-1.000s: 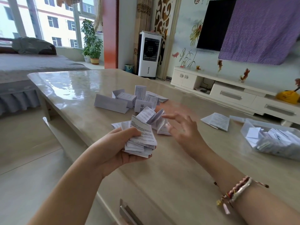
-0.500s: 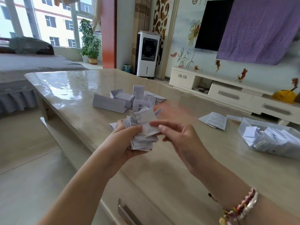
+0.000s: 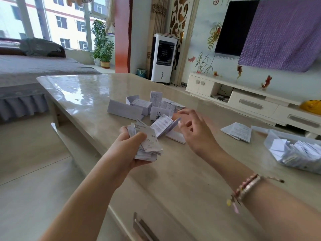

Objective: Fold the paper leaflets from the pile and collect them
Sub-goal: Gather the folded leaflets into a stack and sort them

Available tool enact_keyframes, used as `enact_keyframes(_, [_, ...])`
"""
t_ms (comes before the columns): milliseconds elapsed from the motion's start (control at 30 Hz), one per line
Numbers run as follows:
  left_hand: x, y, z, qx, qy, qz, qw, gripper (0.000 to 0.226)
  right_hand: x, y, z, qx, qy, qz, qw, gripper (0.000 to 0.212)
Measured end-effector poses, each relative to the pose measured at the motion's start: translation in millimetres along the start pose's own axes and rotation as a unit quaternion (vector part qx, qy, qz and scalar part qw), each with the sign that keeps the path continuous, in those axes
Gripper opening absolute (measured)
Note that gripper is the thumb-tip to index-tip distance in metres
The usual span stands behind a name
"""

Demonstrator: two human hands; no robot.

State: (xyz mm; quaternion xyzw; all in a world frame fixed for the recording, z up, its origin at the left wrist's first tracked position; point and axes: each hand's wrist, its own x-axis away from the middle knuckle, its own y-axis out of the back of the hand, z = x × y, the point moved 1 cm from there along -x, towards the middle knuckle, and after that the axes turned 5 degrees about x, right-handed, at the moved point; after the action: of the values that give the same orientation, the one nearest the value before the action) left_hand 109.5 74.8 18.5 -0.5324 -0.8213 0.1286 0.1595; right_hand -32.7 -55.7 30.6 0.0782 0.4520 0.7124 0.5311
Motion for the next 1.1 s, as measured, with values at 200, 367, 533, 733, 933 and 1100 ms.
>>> enact_keyframes(200, [0,5,-3,-0.014,0.016,0.0,1.0,0.027,-31,-7,-15,-0.114,-0.115,-0.004,0.987,0.027])
enact_keyframes(367, [-2,7,-2,-0.026,0.022,-0.006,0.999,0.025,-20,16,-28,-0.107,-0.121,-0.05,0.986,0.013])
enact_keyframes(533, [0,-1,1,-0.032,0.039,0.0,0.999,0.025,-7,52,-25,-0.189,-0.112,-0.069,0.973,0.015])
enact_keyframes(733, [0,-14,4,-0.051,0.049,0.049,0.996,0.03,6,69,-8,-0.201,-0.056,0.145,0.967,0.015])
enact_keyframes(933, [6,-25,6,-0.064,0.063,0.149,0.985,0.04,18,46,12,-0.116,0.052,0.194,0.973,0.014])
enact_keyframes(1100, [11,-18,3,-0.091,0.066,0.177,0.978,0.05,22,35,19,-0.113,0.124,0.157,0.973,0.012])
